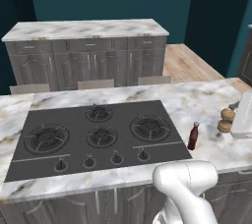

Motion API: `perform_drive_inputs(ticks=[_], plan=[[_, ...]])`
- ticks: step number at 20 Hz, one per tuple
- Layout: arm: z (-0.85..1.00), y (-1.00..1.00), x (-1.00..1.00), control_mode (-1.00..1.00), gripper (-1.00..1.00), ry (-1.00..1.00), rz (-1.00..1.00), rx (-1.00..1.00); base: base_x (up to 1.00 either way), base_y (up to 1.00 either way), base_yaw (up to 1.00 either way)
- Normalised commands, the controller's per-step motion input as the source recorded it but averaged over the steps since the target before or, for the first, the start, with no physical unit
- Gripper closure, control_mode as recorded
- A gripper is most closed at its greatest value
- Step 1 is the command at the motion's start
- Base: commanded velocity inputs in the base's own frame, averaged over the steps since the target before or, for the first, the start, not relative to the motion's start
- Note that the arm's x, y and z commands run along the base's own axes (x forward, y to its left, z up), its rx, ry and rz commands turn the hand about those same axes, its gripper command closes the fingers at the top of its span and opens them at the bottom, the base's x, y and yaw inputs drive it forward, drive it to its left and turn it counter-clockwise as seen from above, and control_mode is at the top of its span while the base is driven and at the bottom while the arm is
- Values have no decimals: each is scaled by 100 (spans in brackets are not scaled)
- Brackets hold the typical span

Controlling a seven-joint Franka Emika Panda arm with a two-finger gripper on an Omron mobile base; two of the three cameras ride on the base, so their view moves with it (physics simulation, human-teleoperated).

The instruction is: Take 2 condiments from the cabinet and move them on the counter near the stove.Make sure the condiments are lined up with each other, next to each other.

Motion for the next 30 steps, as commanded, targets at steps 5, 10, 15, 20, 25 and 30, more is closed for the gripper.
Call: perform_drive_inputs(ticks=[5, 10, 15, 20, 25, 30], plan=[[-29, -20, 1, -100, 100, 8, 5, 19, 0, 0, 0], [-24, -26, 17, -100, 100, 11, 2, 21, 0, 0, 0], [-55, -7, 24, -100, 100, 1, 1, 2, 0, 0, 0], [-61, -3, 23, -100, 100, -2, 0, -1, 0, 0, 0], [-21, -11, 12, -100, 100, 0, 0, 0, 0, 0, 0], [-2, -15, 3, -100, 100, 0, 0, 0, 0, 0, 0]])
